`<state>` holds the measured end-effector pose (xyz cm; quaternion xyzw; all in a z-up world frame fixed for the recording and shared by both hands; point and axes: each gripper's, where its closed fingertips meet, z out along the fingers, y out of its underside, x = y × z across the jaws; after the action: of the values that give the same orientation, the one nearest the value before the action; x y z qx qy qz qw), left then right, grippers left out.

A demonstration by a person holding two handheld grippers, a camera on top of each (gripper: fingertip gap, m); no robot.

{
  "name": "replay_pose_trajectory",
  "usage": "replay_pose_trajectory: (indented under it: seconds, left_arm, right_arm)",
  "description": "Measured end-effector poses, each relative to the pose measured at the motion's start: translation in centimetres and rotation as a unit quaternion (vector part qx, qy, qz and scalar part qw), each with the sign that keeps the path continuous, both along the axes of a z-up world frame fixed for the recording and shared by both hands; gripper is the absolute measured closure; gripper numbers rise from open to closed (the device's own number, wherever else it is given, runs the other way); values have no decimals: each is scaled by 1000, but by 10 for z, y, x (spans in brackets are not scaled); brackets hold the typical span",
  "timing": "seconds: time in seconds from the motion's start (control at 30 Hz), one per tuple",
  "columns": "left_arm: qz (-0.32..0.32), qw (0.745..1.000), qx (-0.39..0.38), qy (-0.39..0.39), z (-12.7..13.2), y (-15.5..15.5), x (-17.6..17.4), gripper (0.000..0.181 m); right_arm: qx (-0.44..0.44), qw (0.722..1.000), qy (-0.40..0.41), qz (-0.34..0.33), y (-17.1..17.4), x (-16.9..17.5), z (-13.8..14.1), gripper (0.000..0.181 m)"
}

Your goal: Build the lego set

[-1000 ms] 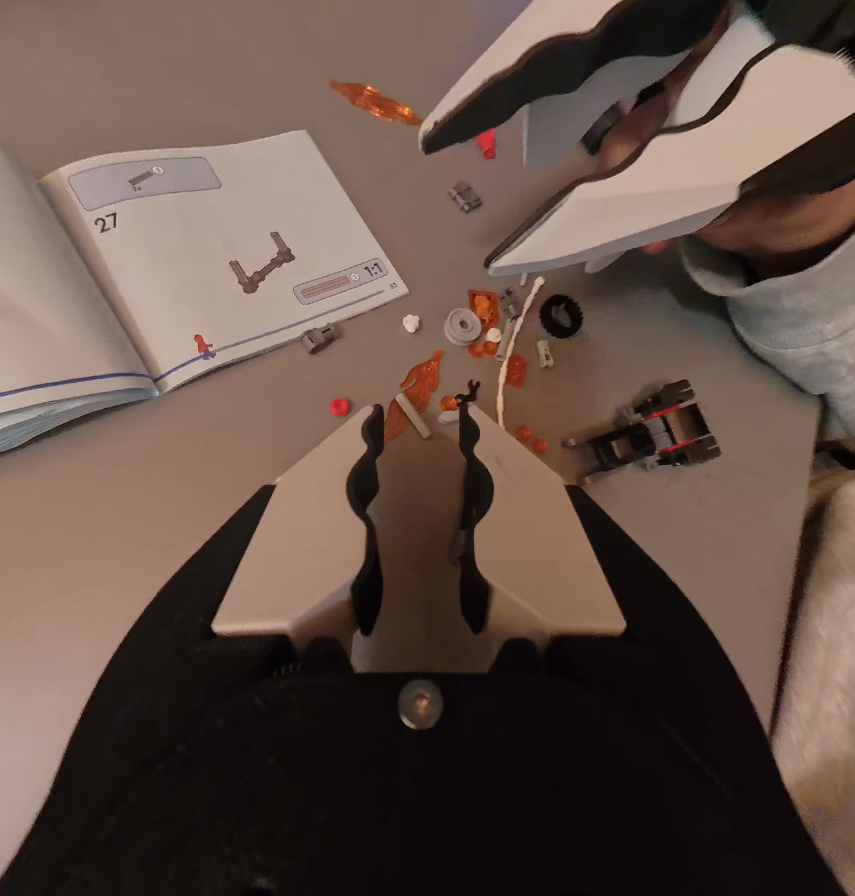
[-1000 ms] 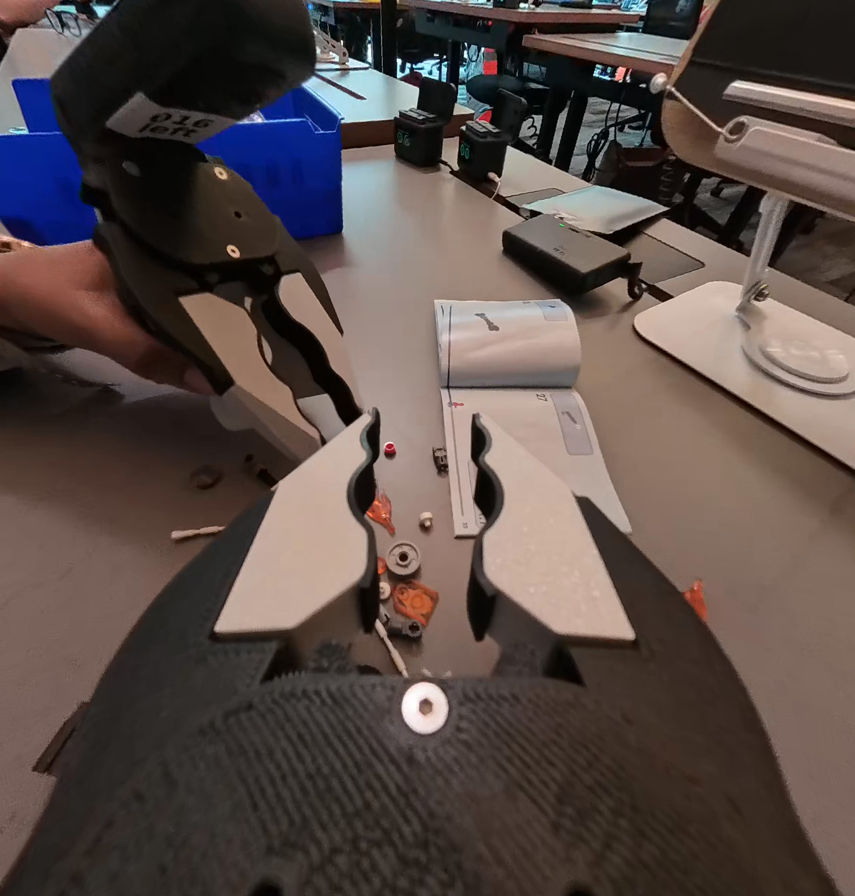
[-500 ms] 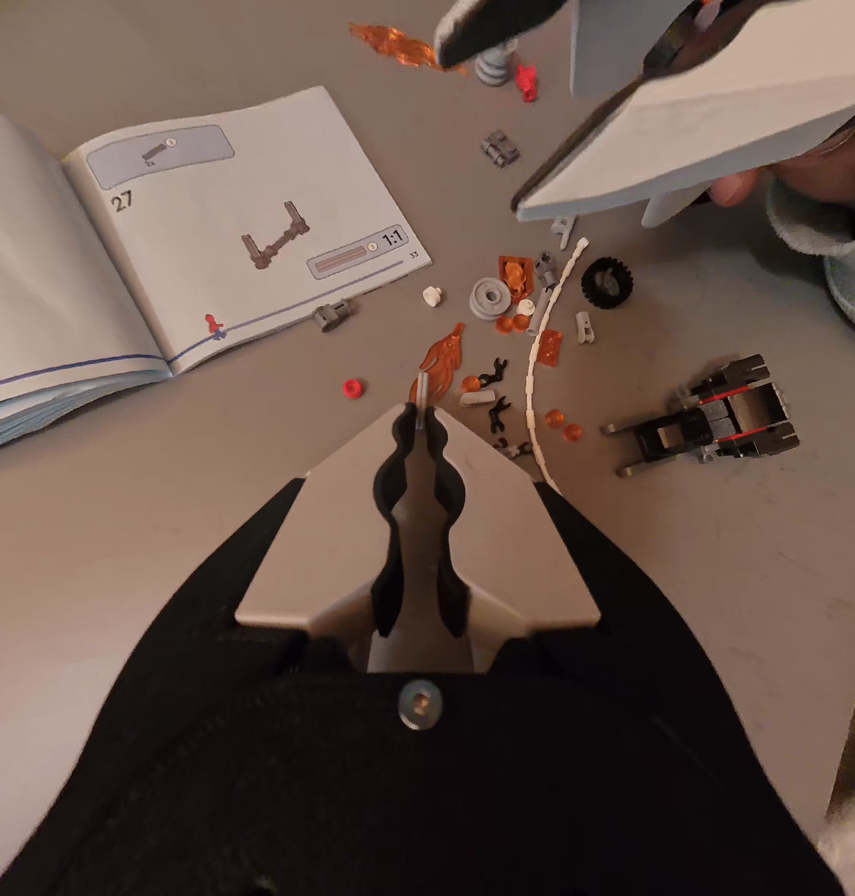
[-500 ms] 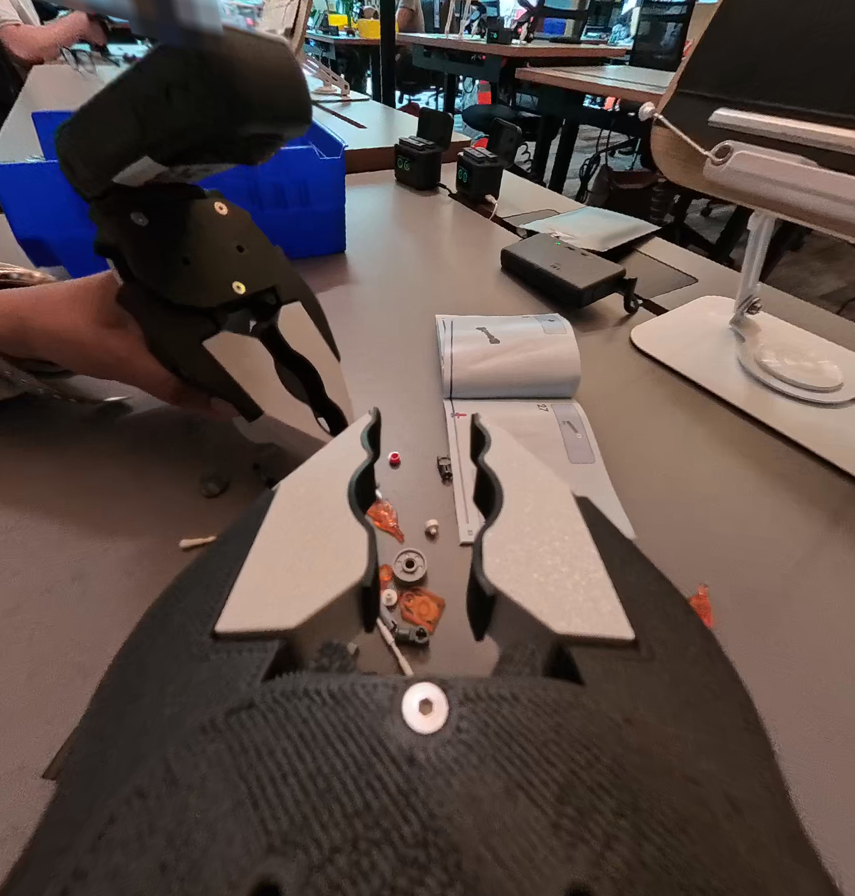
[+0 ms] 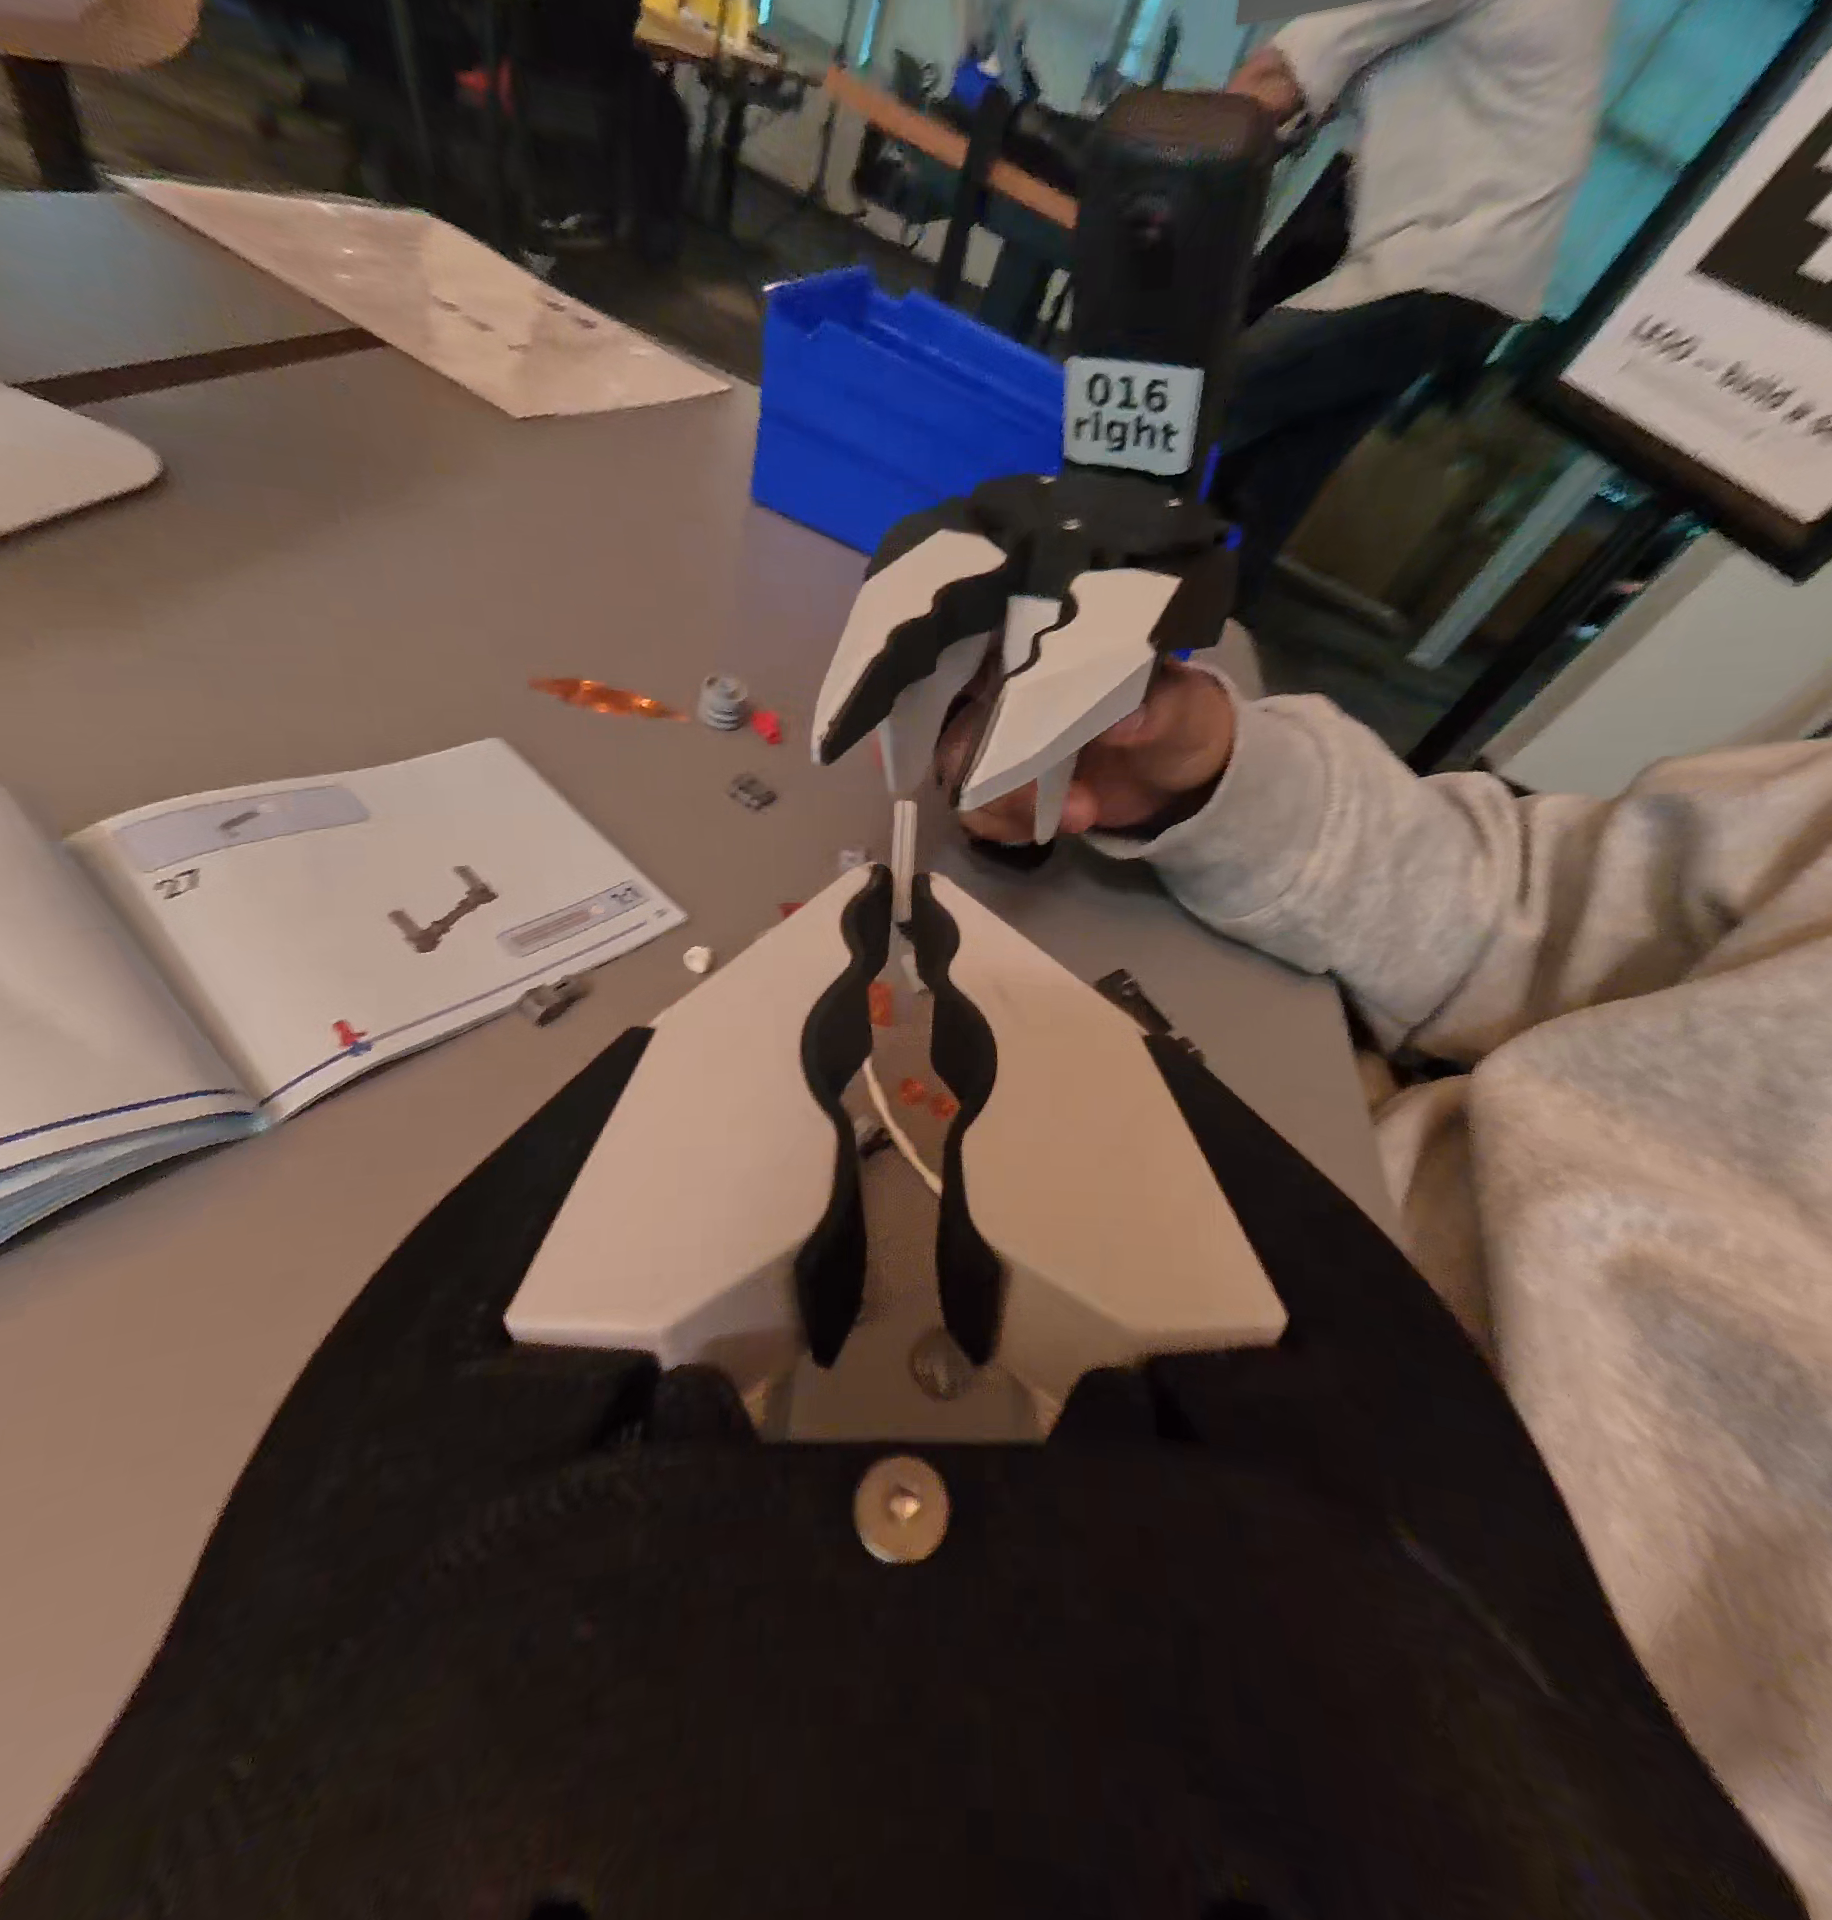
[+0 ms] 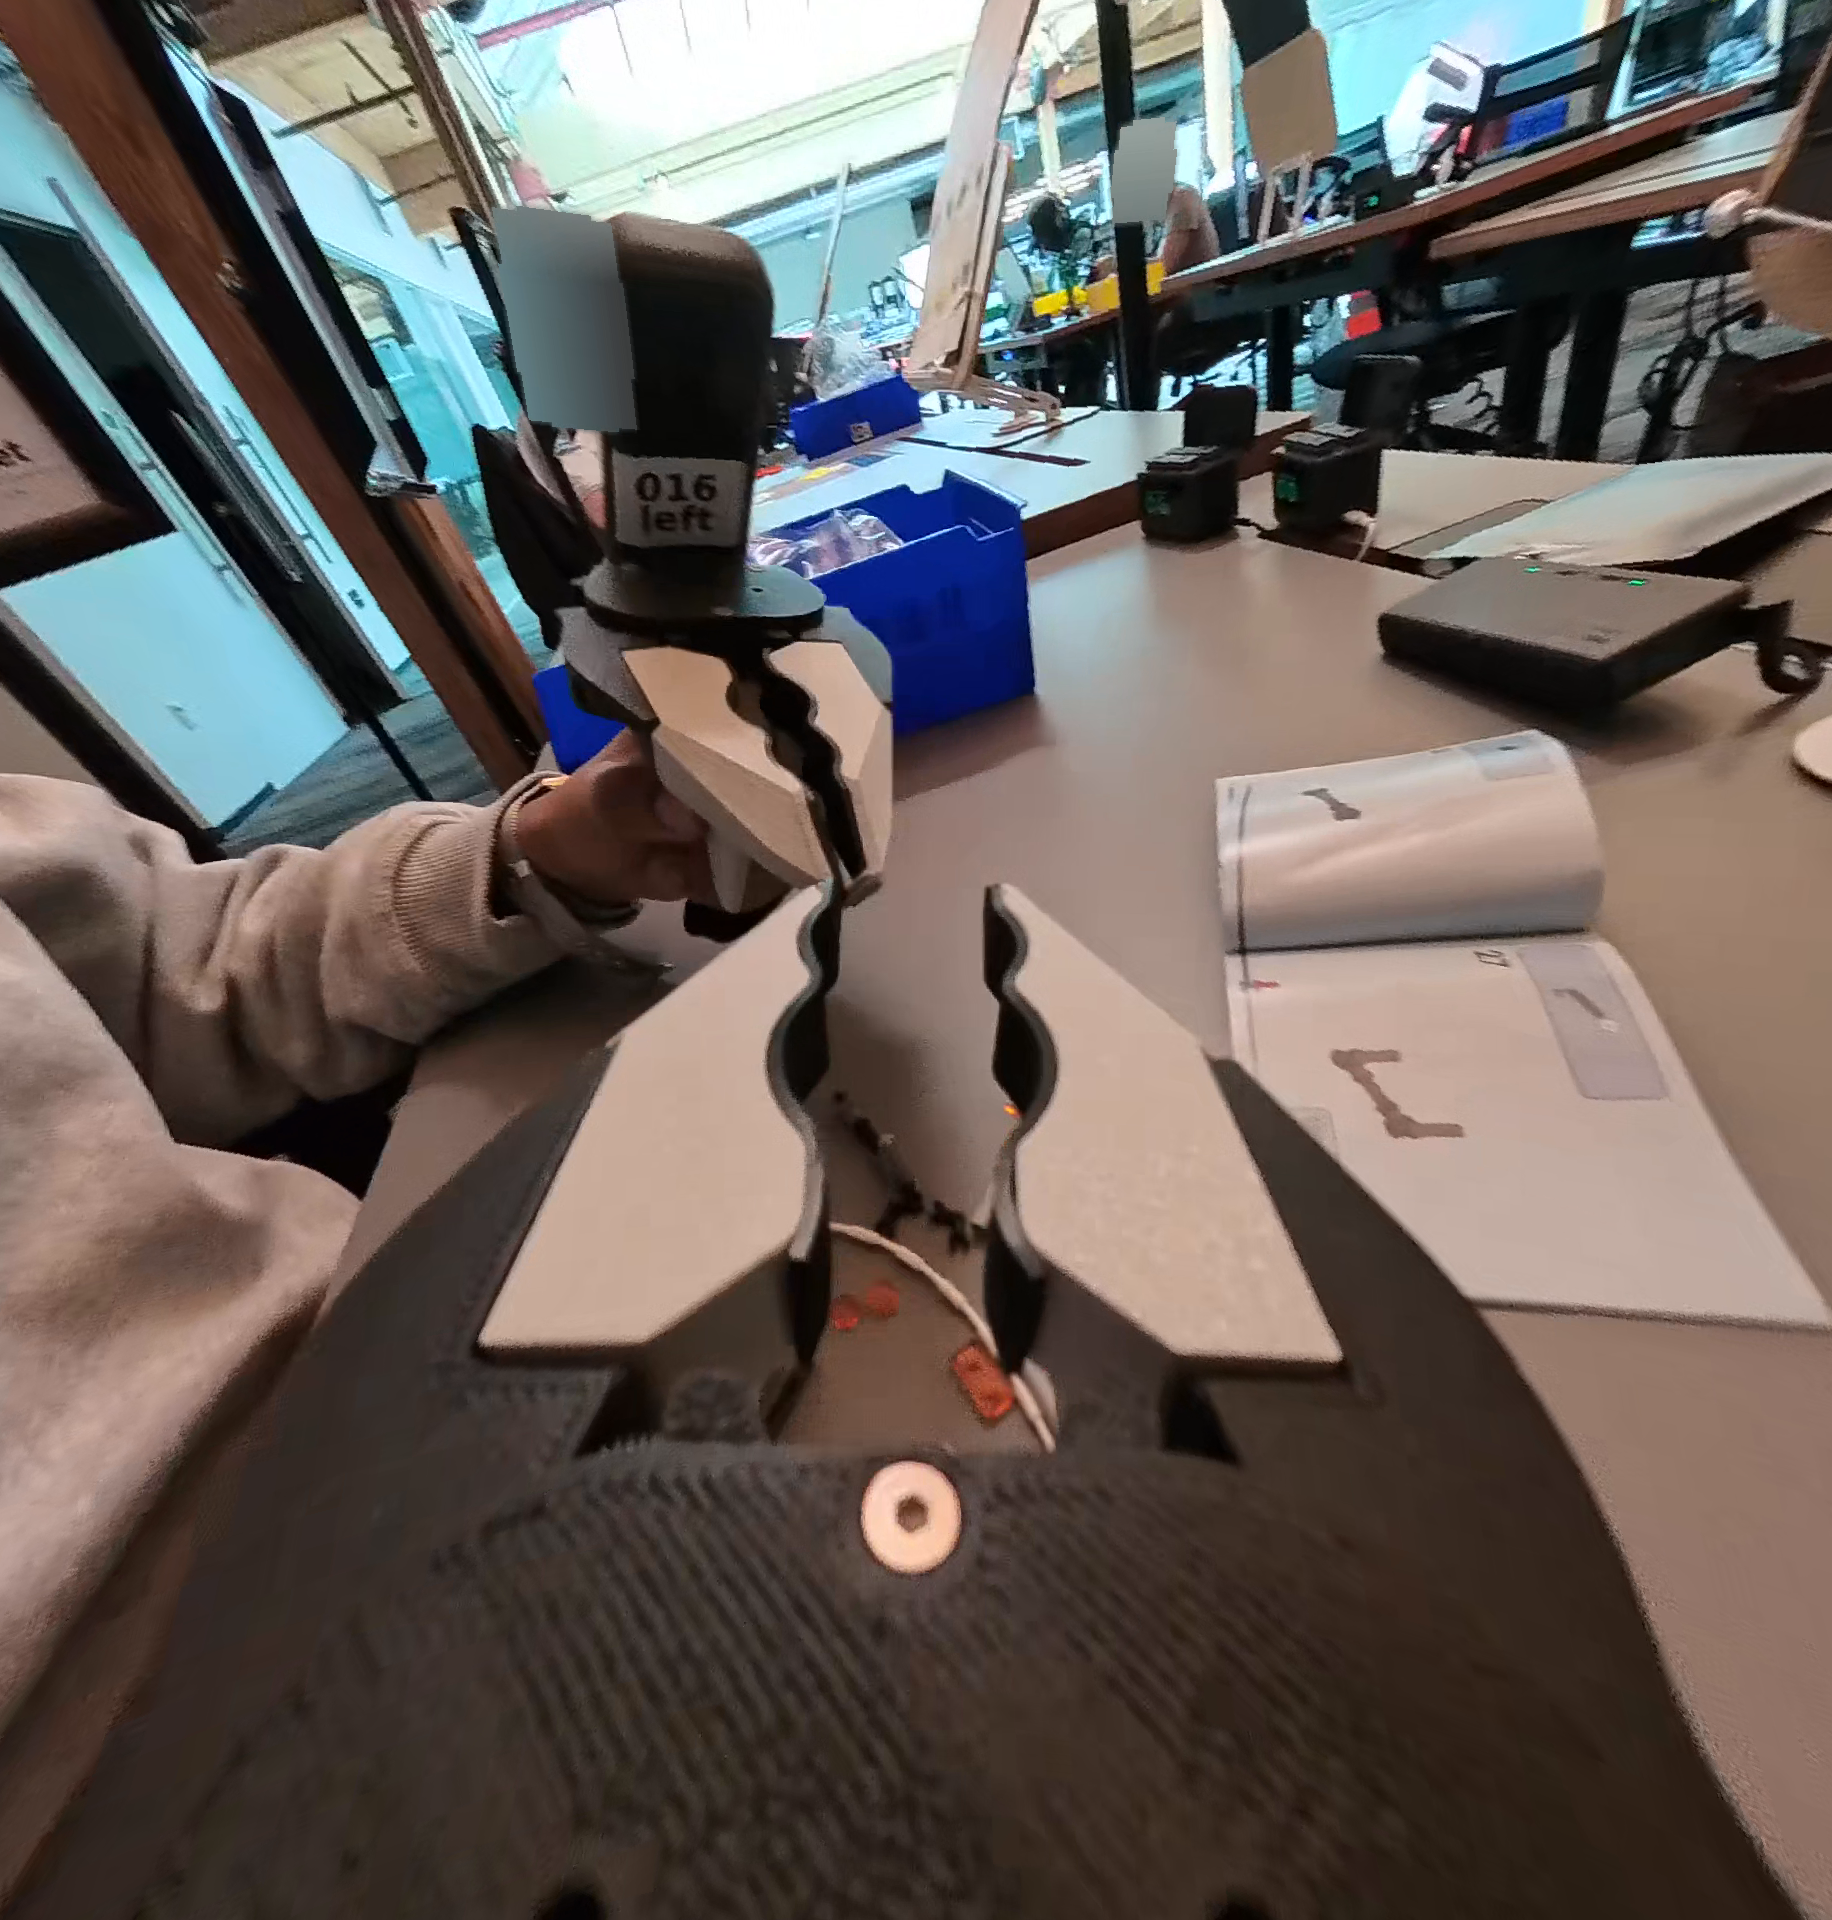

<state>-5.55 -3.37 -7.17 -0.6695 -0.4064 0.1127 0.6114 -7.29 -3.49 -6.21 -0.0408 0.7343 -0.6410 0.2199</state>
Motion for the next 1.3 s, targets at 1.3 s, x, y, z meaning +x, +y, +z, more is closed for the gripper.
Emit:
replay_pose_trajectory:
  seconds: [1.3]
  left_arm:
    - [62,970,-78,-223,-98,-31,48,181]
  right_arm:
    - [171,956,218,100,-29,71,-77,180]
